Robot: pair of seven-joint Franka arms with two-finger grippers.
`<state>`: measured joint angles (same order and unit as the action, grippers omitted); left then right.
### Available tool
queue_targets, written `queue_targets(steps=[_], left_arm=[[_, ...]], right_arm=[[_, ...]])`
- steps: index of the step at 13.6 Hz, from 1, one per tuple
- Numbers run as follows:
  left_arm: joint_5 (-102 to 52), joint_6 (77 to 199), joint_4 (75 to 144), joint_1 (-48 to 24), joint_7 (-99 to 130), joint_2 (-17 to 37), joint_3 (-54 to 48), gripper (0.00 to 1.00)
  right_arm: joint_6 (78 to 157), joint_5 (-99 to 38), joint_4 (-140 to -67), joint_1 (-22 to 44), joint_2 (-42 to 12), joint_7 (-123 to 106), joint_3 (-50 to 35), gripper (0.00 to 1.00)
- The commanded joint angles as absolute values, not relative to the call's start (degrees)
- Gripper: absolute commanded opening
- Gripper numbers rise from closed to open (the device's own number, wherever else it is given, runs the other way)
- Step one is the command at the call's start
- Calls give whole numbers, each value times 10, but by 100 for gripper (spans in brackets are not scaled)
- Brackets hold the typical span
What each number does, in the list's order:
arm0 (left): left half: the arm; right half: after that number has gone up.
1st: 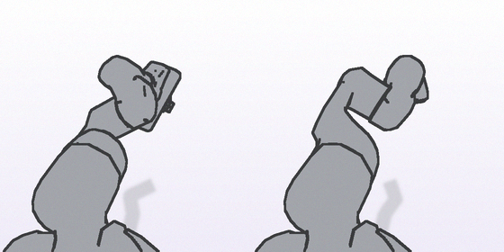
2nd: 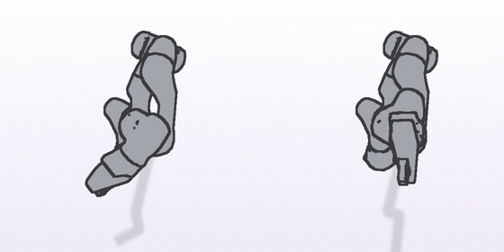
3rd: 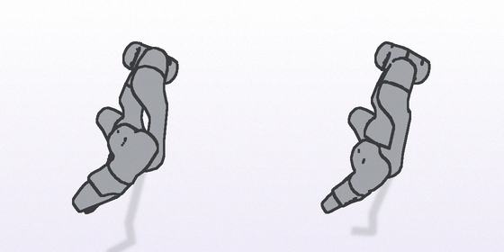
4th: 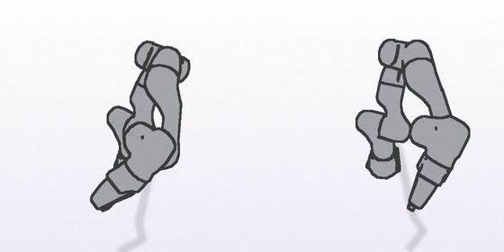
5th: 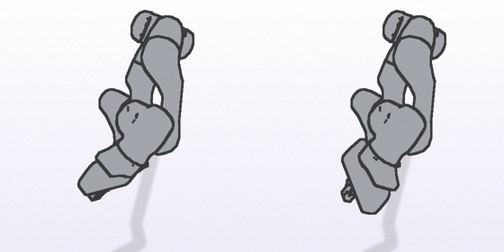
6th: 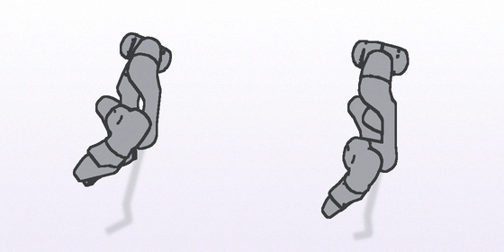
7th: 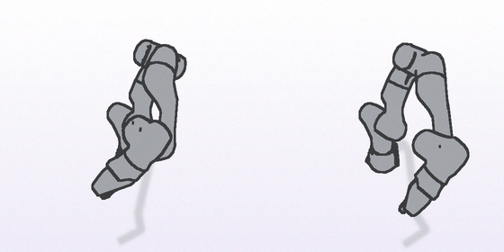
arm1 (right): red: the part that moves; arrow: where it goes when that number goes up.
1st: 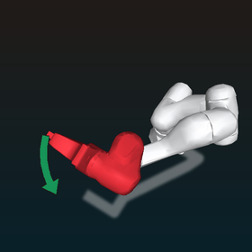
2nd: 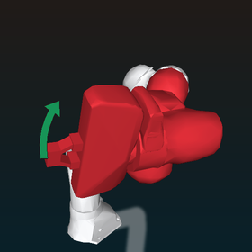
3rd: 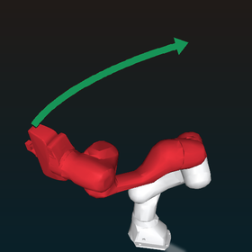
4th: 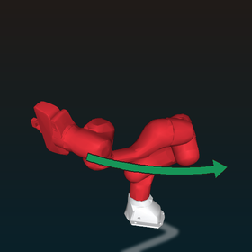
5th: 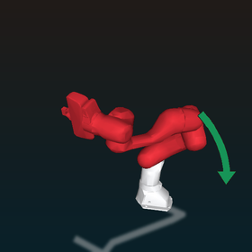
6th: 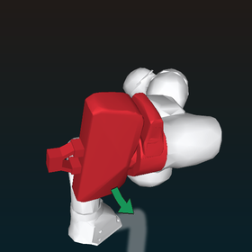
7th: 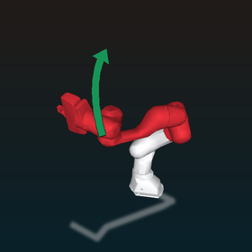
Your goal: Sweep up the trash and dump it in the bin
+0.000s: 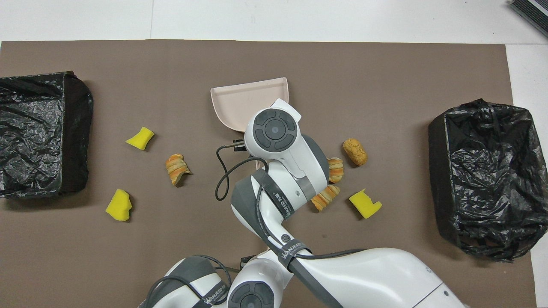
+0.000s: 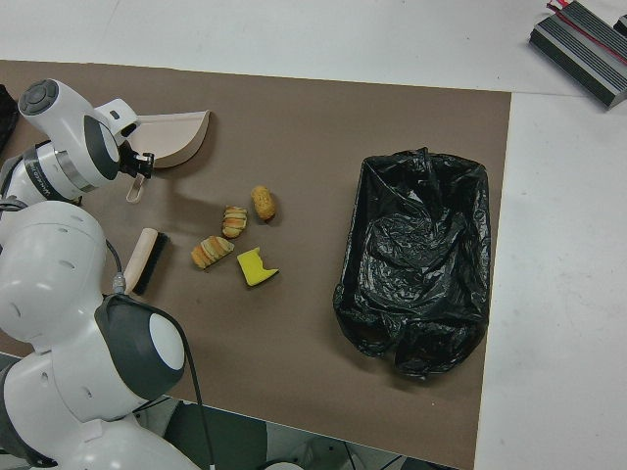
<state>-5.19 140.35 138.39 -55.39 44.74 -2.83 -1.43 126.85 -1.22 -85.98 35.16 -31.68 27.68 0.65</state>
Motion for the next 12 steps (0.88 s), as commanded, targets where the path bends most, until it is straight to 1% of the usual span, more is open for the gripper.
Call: queue_targets(steps=[1,4,5,6,7,8,9,10,12], left_arm=[[-50,1371,1398,-545,452,-51,-16,0],[-48,1310,1397,-524,452,-78,-16,0],[-38,1292,1397,-518,451,-83,-16,0],[-10,1266,1397,-512,452,-88,-17,0],[-1,1233,1397,-512,452,-96,-17,0],[1,1209,1397,-499,452,-111,-17,0],[17,1184,1397,-484,452,-128,-18,0],[33,1163,1397,-476,452,-141,-18,0],[59,1134,1393,-459,452,-149,-17,0]], right_arm=[[1277,-7,-857,349,-322,265,7,0],[1265,-2,-856,347,-322,260,8,0],[1248,3,-854,347,-319,256,9,0],[1214,2,-852,340,-308,232,15,0],[1175,3,-848,315,-292,181,10,0],[1159,-8,-853,296,-264,126,9,0],[1143,-15,-858,287,-237,76,9,0],[1110,-19,-859,276,-217,35,10,0],[1058,-19,-861,245,-183,-80,10,0]])
